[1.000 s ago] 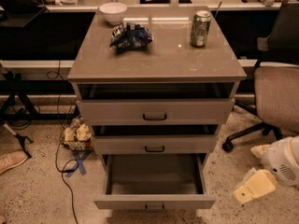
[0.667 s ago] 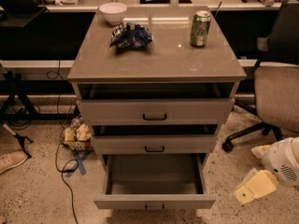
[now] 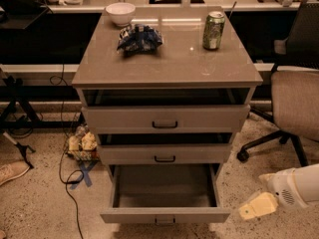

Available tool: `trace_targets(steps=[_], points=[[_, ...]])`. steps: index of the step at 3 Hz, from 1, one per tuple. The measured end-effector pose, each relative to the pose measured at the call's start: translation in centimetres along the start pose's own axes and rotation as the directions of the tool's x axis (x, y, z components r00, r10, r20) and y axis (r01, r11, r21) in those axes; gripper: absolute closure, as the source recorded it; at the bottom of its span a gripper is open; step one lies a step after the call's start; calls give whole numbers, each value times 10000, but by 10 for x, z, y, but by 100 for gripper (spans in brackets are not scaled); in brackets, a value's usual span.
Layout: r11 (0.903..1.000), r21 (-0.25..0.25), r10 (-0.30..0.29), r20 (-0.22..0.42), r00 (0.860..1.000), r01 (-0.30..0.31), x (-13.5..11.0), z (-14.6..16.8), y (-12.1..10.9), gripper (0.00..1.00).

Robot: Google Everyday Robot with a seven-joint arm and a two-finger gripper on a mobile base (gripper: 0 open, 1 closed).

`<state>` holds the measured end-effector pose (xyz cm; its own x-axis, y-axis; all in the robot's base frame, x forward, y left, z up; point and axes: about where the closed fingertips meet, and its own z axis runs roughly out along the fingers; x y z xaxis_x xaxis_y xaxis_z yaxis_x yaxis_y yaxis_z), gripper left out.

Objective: Close bottom drawer

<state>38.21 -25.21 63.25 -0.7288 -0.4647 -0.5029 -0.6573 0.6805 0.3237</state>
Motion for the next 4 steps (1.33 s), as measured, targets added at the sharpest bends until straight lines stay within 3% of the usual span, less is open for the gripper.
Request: trace_targets(steps=[1, 2, 3, 4], points=[[9935, -625, 969, 228, 9950, -953, 29, 65, -36, 0], [9743, -1324, 1874, 254, 9820, -1825, 56, 133, -63, 0], [9415, -1999, 2717, -263, 9620, -2714, 93, 202, -78, 19], [9018, -2437, 3464, -861, 9341, -3569, 129, 262, -86, 42]])
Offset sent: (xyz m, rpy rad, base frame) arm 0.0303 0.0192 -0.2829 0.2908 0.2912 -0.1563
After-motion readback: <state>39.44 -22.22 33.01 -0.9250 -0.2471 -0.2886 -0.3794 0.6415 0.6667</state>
